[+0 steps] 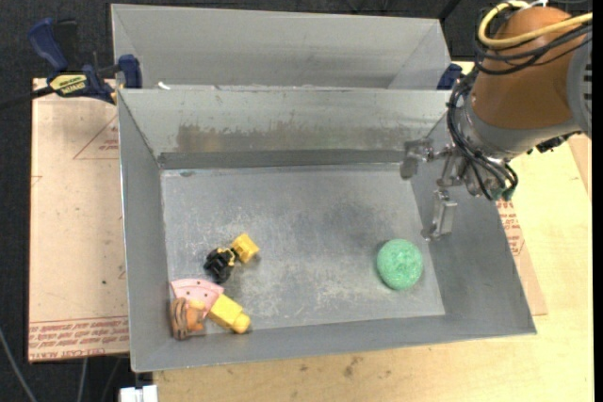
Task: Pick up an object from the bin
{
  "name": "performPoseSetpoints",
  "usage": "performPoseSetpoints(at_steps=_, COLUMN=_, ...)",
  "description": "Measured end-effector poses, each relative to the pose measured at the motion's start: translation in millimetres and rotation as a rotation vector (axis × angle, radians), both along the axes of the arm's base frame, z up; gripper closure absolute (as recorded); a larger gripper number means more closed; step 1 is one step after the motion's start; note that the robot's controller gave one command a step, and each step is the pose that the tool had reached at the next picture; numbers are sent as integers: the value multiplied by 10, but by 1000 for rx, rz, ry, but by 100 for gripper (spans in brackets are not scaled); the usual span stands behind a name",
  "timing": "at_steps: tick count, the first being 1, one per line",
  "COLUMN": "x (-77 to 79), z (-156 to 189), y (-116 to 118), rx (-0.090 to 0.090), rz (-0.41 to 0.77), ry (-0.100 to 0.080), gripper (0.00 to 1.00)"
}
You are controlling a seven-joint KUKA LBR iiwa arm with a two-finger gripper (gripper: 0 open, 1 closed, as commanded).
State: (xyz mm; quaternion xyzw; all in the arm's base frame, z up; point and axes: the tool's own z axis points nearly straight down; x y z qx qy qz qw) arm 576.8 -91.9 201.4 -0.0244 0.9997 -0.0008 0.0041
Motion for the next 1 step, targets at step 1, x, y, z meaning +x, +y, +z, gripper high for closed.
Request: performPoseSetpoints(at_steps=1, x=-271, z=-295, y=22, rx=1, rz=220, ry=6, gripper=0)
